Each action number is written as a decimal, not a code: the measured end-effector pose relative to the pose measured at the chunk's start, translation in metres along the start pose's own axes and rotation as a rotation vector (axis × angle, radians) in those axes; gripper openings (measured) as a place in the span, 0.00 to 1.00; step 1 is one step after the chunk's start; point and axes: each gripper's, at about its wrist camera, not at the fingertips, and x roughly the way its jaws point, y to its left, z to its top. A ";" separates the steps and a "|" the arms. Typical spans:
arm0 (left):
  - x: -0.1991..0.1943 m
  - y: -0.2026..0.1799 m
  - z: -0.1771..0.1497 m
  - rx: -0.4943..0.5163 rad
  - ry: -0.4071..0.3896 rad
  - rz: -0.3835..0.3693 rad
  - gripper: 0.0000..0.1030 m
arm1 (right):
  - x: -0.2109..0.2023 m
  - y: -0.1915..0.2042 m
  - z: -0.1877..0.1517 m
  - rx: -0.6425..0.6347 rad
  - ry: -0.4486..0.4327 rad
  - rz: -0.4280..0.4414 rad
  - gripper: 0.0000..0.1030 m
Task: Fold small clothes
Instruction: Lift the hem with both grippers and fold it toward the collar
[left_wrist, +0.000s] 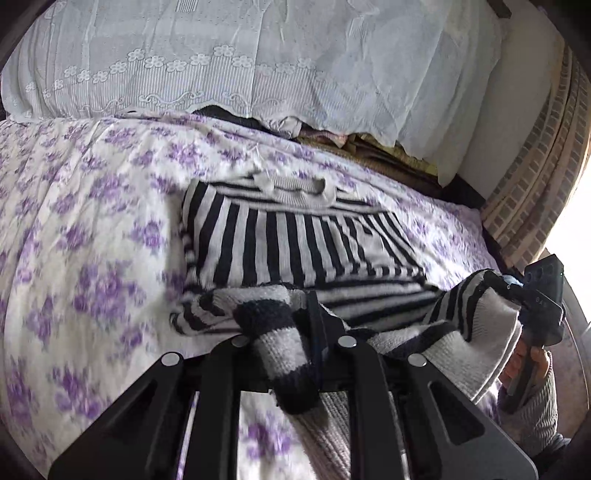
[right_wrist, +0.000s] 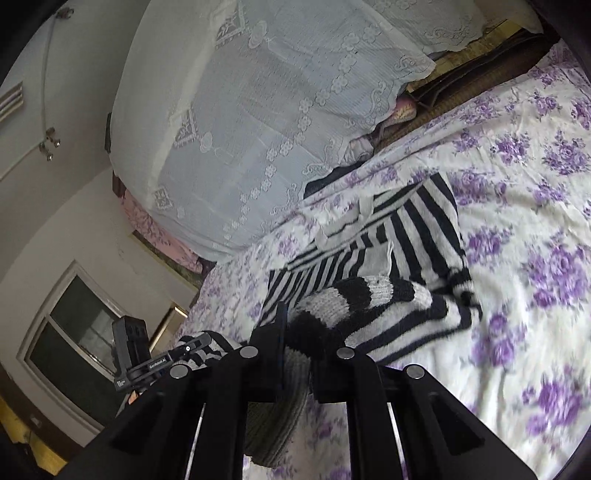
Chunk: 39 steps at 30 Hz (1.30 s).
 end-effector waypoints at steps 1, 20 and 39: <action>0.004 0.001 0.006 -0.003 -0.004 -0.001 0.12 | 0.004 -0.002 0.006 0.005 -0.007 -0.002 0.11; 0.090 0.039 0.090 -0.086 -0.009 0.056 0.12 | 0.093 -0.067 0.096 0.162 -0.125 -0.017 0.11; 0.100 0.069 0.089 -0.277 -0.052 -0.021 0.73 | 0.088 -0.088 0.106 0.181 -0.138 0.000 0.58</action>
